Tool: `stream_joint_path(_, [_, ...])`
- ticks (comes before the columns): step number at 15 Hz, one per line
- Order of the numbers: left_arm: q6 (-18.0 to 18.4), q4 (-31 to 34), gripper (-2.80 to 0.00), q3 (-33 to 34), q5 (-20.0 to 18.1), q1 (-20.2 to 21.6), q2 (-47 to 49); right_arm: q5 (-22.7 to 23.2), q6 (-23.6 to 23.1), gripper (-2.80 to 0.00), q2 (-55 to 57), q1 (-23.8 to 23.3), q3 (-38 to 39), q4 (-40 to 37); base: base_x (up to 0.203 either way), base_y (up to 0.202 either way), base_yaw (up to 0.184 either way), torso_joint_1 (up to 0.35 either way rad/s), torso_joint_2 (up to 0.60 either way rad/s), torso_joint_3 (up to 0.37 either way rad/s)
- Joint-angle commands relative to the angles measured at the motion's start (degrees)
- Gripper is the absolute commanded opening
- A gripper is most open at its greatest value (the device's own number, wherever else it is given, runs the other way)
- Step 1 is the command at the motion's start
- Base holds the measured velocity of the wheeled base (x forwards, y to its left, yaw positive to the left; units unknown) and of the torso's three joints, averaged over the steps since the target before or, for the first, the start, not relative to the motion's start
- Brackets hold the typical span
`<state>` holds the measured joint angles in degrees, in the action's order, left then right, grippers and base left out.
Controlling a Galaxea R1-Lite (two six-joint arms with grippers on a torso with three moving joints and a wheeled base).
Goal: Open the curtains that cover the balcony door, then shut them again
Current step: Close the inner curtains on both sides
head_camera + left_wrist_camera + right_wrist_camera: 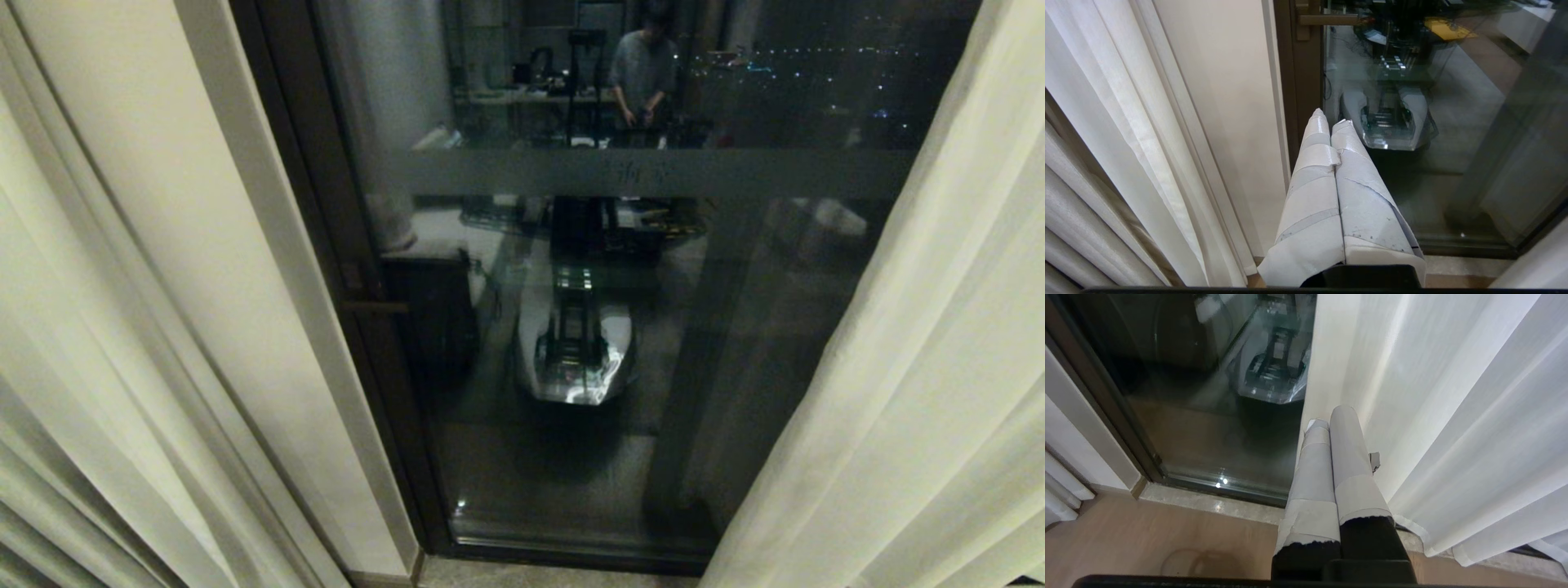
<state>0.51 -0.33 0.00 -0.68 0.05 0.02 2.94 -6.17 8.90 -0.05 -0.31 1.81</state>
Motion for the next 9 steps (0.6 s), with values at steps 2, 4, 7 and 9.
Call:
stream_joint_path(2, [0.0,0.0,-2.8,0.0,0.0,0.0,0.0,0.0,-0.3,-2.8,-8.9,0.1,0.2,-2.2,0.0,0.0,0.0,0.0,0.0,0.0])
stream_joint_path(4, [0.0,0.0,-2.8,0.0,0.0,0.0,0.0,0.1,0.1,-2.8,-8.8,0.1,0.2,-2.2,0.0,0.0,0.0,0.0,0.0,0.0])
stream_joint_path(7, [0.0,0.0,-2.8,0.0,0.0,0.0,0.0,0.1,0.2,-2.8,-8.8,0.1,0.2,-2.2,0.0,0.0,0.0,0.0,0.0,0.0])
stream_joint_path(9, [0.0,0.0,-2.8,0.0,0.0,0.0,0.0,0.1,0.2,-2.8,-8.8,0.1,0.2,-2.2,0.0,0.0,0.0,0.0,0.0,0.0])
